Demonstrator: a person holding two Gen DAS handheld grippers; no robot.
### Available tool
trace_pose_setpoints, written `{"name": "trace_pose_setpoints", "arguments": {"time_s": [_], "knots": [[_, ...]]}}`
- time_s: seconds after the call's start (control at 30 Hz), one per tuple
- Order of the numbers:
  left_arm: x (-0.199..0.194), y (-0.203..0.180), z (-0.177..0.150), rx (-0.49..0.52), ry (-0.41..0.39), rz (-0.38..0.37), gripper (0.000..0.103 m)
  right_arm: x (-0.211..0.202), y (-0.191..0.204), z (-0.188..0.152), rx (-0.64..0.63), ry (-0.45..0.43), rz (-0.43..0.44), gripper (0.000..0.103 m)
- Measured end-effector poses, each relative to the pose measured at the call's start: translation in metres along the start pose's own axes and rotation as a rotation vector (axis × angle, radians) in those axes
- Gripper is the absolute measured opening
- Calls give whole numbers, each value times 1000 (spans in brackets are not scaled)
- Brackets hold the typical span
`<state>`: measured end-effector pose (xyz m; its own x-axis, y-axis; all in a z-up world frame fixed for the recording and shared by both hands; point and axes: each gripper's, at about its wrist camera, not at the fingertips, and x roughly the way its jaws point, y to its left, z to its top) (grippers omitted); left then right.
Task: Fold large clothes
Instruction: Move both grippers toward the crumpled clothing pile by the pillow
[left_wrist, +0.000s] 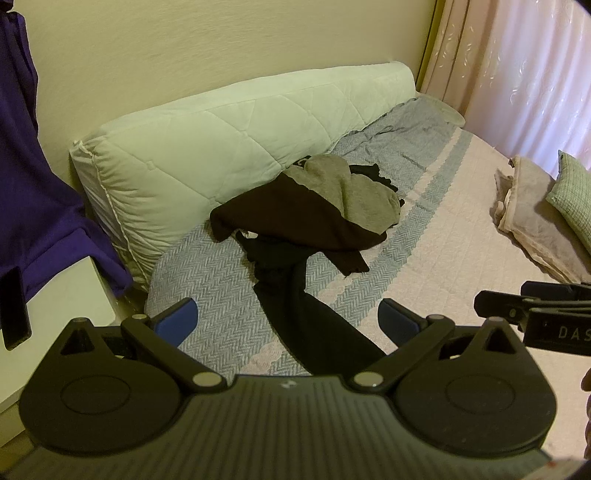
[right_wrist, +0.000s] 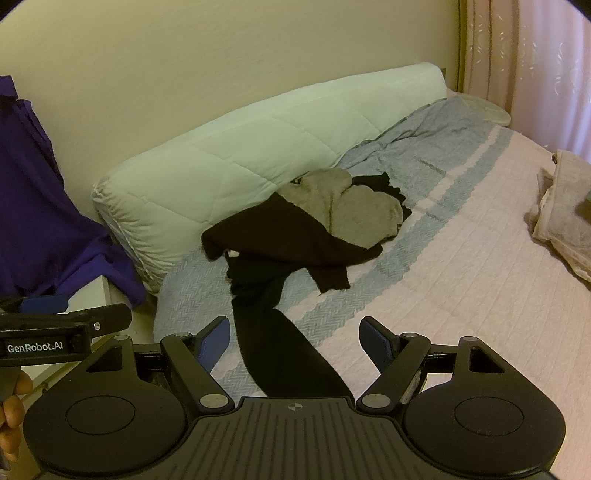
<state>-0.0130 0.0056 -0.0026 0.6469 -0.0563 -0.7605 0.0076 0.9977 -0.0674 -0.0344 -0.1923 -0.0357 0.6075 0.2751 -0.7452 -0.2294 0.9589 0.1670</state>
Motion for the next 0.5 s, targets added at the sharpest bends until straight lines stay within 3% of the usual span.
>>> {"name": "trace_pose_setpoints", "arguments": {"time_s": [0.5], "knots": [[2, 14, 1, 15, -4, -9, 102, 5, 16, -3, 8, 7, -13, 74]]}}
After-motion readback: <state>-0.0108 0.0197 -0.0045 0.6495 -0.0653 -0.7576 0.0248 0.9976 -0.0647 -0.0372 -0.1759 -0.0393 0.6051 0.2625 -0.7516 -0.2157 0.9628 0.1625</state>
